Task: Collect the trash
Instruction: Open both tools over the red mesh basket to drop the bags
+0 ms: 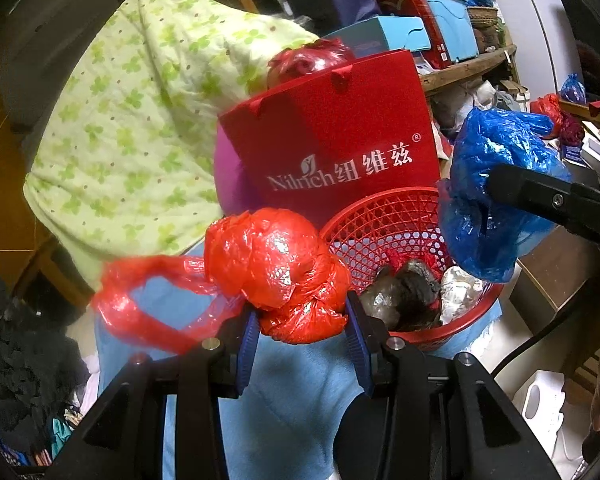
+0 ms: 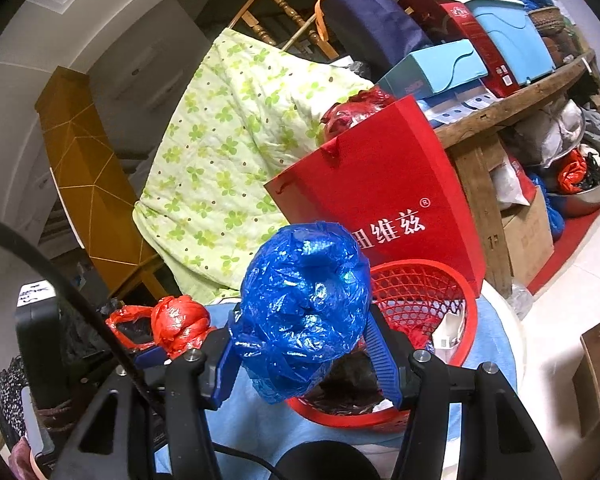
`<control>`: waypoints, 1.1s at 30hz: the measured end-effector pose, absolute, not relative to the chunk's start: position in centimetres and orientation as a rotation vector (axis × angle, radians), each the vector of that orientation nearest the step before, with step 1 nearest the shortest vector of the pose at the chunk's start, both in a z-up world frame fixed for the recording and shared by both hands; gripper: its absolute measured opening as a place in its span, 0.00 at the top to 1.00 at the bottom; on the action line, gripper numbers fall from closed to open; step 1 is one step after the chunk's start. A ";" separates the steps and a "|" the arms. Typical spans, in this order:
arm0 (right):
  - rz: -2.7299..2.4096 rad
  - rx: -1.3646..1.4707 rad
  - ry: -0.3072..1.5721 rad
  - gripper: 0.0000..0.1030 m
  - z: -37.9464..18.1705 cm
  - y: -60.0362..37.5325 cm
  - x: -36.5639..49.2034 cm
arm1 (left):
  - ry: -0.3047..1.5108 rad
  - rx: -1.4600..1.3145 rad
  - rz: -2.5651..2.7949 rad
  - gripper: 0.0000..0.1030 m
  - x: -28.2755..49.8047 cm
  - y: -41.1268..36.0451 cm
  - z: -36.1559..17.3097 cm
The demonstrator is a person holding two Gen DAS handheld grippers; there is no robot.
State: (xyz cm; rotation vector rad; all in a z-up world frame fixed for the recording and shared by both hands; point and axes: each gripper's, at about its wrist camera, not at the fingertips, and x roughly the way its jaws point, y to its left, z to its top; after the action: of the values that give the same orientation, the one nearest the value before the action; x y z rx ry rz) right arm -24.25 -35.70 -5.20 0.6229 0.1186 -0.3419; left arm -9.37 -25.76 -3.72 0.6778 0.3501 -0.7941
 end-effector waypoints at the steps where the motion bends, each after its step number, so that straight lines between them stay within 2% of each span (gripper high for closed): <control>1: -0.345 0.624 0.118 0.41 -5.2 -35.8 -24.3 | 0.349 0.679 -0.796 0.59 -9.4 -25.9 -3.7; 11: -0.378 0.634 0.112 0.41 -5.4 -37.0 -25.0 | 0.347 0.676 -0.836 0.59 -9.7 -27.5 -3.3; 23: -0.435 0.642 0.107 0.40 -5.3 -39.9 -25.3 | 0.468 0.602 -0.986 0.58 -8.3 -31.0 -3.0; 33: -0.447 0.751 0.192 0.40 -8.7 -43.9 -21.9 | 0.574 0.568 -1.129 0.55 -6.1 -34.9 -5.4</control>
State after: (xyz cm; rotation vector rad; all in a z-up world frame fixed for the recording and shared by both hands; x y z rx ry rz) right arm -21.88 -43.86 -8.67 0.7510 0.1924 -0.4469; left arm -6.08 -34.91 -5.44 0.5677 0.5739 -1.1286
